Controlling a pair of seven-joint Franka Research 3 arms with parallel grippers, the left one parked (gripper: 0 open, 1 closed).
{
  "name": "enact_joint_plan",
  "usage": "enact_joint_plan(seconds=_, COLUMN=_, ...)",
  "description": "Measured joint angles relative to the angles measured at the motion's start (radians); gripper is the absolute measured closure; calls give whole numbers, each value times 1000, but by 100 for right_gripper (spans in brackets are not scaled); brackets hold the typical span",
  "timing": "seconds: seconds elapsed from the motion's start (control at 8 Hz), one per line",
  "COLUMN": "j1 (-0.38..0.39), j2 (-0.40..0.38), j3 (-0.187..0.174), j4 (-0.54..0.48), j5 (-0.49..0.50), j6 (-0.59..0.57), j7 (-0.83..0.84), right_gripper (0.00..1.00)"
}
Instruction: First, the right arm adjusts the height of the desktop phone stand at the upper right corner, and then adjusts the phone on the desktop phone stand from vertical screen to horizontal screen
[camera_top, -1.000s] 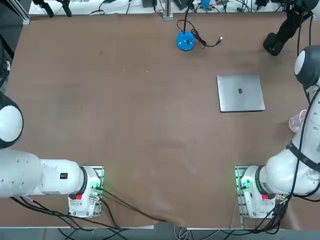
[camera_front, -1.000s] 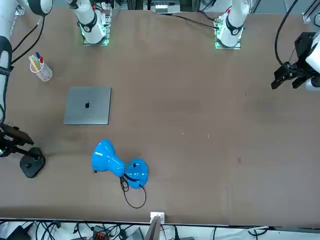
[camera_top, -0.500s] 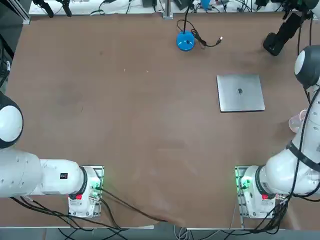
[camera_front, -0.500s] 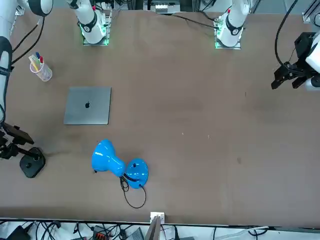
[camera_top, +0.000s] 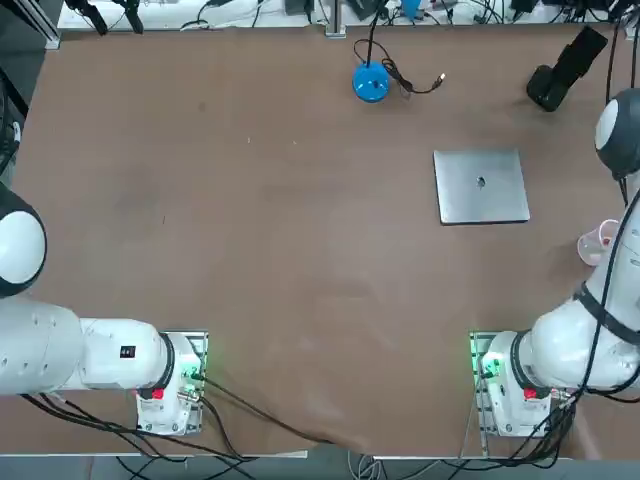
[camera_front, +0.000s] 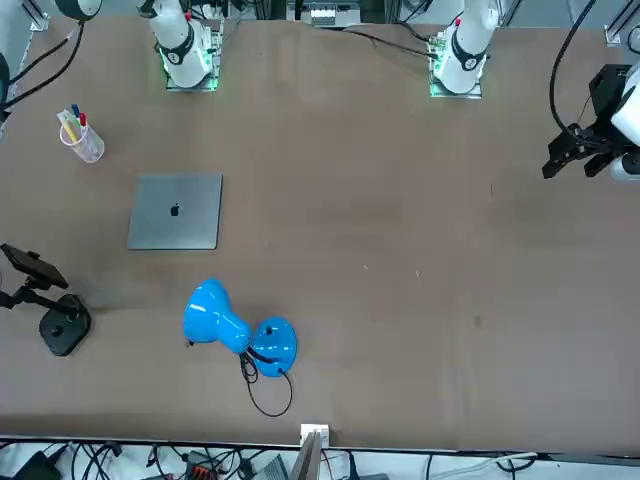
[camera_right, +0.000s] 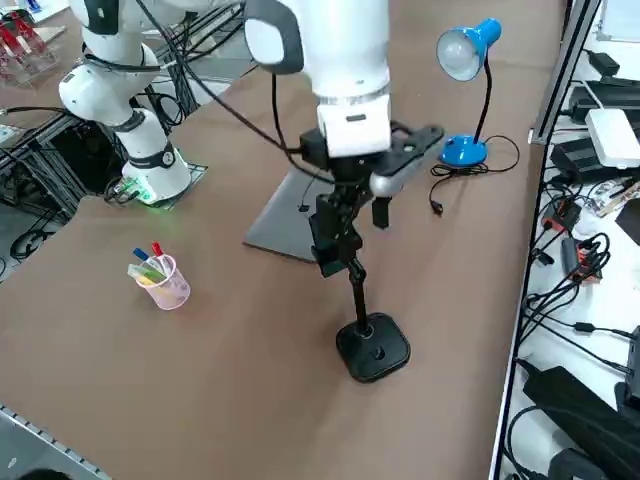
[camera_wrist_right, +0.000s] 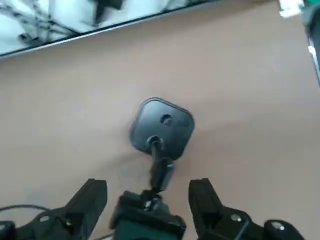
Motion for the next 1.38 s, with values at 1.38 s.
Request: enact_joint_plan(seconds=1.38, j1=255, j2=184, j3=14, j4=-10, j5=-311, j6=-95, j7=-507, right_gripper=0)
